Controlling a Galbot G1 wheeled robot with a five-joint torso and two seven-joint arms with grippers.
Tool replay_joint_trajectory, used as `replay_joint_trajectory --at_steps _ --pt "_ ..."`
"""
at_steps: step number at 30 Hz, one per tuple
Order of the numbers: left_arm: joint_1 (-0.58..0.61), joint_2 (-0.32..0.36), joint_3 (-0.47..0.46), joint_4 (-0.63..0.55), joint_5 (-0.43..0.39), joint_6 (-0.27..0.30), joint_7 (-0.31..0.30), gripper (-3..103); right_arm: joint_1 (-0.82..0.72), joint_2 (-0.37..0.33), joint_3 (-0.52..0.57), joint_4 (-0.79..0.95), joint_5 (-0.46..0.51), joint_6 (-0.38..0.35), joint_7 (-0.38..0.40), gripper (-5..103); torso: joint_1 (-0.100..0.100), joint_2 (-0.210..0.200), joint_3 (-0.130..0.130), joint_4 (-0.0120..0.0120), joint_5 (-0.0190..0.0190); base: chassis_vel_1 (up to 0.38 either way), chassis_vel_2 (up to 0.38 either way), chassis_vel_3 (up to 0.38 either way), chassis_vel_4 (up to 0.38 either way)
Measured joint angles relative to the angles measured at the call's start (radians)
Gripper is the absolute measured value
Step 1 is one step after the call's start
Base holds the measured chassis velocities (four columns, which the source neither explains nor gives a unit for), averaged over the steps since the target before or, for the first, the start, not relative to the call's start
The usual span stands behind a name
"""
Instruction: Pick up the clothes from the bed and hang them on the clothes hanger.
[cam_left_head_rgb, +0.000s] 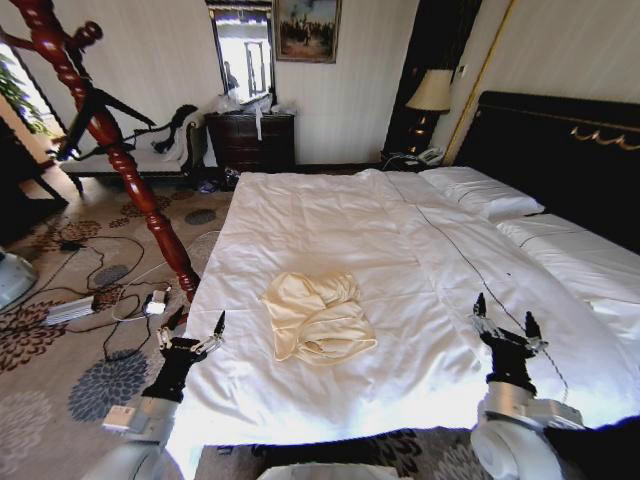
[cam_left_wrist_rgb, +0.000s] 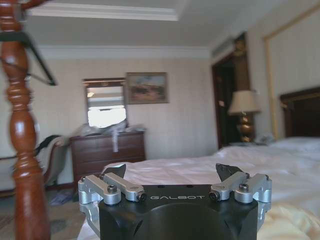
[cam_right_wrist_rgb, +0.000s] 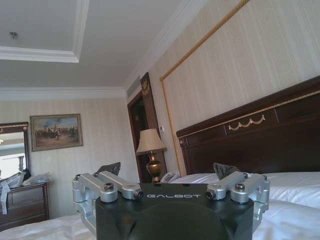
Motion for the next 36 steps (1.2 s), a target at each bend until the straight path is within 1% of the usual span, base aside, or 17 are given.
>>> replay_joint_trajectory --at_steps 2,3,4,5,8,9,10,15,17,19,21,22,24,26,27,30,36 --pt "-0.002 0.015 0.003 0.010 0.012 -0.005 0.009 100 0.001 0.000 0.000 -0.002 0.000 0.000 0.000 100 0.000 0.000 0.000 0.0002 -0.0001 0.000 0.000 0.000 0.000" --pt "-0.011 0.077 0.012 0.052 0.057 -0.022 0.038 100 0.005 0.002 -0.002 -0.008 -0.002 0.000 0.002 100 0.000 0.000 0.000 -0.0001 -0.0002 0.000 0.000 0.000 0.000" --pt "-0.020 0.121 0.019 0.086 0.083 -0.033 0.057 100 0.008 0.004 -0.003 -0.012 -0.002 0.000 0.003 100 0.000 0.000 0.000 -0.0003 -0.0002 0.000 0.000 0.000 0.000" --pt "-0.020 0.121 0.019 0.086 0.083 -0.033 0.057 100 0.008 0.004 -0.003 -0.012 -0.002 0.000 0.003 100 0.000 0.000 0.000 -0.0003 -0.0002 0.000 0.000 0.000 0.000" --pt "-0.042 0.214 0.044 0.171 0.107 -0.049 0.090 100 0.011 0.015 -0.005 -0.021 -0.005 0.002 0.004 100 0.000 0.000 0.000 -0.0003 -0.0002 0.000 0.000 0.000 0.000" --pt "-0.048 0.231 0.054 0.189 0.114 -0.053 0.099 100 0.010 0.016 -0.005 -0.025 -0.007 0.004 0.004 100 0.000 0.000 0.000 -0.0002 -0.0002 0.000 0.000 0.000 0.000" --pt "-0.048 0.231 0.054 0.189 0.114 -0.053 0.099 100 0.010 0.016 -0.005 -0.025 -0.007 0.004 0.004 100 0.000 0.000 0.000 -0.0002 -0.0002 0.000 0.000 0.000 0.000" --pt "-0.122 0.326 0.163 0.289 0.196 -0.089 0.143 100 0.011 0.027 -0.005 -0.053 -0.018 0.012 0.005 100 0.000 0.000 0.000 -0.0002 -0.0003 0.000 0.000 0.000 0.000" --pt "-0.133 0.334 0.177 0.297 0.200 -0.090 0.145 100 0.011 0.028 -0.005 -0.056 -0.018 0.012 0.005 100 0.000 0.000 0.000 -0.0001 -0.0002 0.000 0.000 0.000 0.000" --pt "-0.193 0.364 0.242 0.342 0.218 -0.096 0.148 100 0.015 0.032 -0.002 -0.072 -0.021 0.012 0.005 100 0.000 0.000 0.000 -0.0002 -0.0002 0.000 0.000 0.000 0.000" --pt "-0.246 0.374 0.290 0.385 0.251 -0.109 0.149 100 0.017 0.035 0.001 -0.090 -0.022 0.012 0.007 100 0.000 0.000 0.000 -0.0001 -0.0001 0.000 0.000 0.000 0.000" --pt "-0.246 0.374 0.290 0.385 0.251 -0.109 0.149 100 0.017 0.035 0.001 -0.090 -0.022 0.012 0.007 100 0.000 0.000 0.000 -0.0001 -0.0001 0.000 0.000 0.000 0.000" --pt "-0.298 0.383 0.340 0.432 0.279 -0.122 0.151 100 0.018 0.037 0.005 -0.110 -0.023 0.012 0.009 100 0.000 0.000 0.000 -0.0003 -0.0001 0.000 0.000 0.000 0.000" --pt "-0.335 0.387 0.379 0.467 0.292 -0.128 0.157 100 0.022 0.040 0.006 -0.125 -0.026 0.012 0.009 100 0.000 0.000 0.000 -0.0002 -0.0001 0.000 0.000 0.000 0.000" --pt "-0.335 0.387 0.379 0.467 0.292 -0.128 0.157 100 0.022 0.040 0.006 -0.125 -0.026 0.012 0.009 100 0.000 0.000 0.000 -0.0002 -0.0001 0.000 0.000 0.000 0.000" --pt "-0.381 0.387 0.431 0.513 0.332 -0.150 0.170 100 0.034 0.046 0.004 -0.146 -0.034 0.014 0.009 100 0.000 0.000 0.000 -0.0001 0.0000 0.000 0.000 0.000 0.000" --pt "-0.425 0.375 0.501 0.554 0.371 -0.168 0.181 100 0.050 0.056 -0.013 -0.175 -0.052 0.019 0.009 100 0.000 0.000 0.000 0.0000 0.0003 0.000 0.000 0.000 0.000"
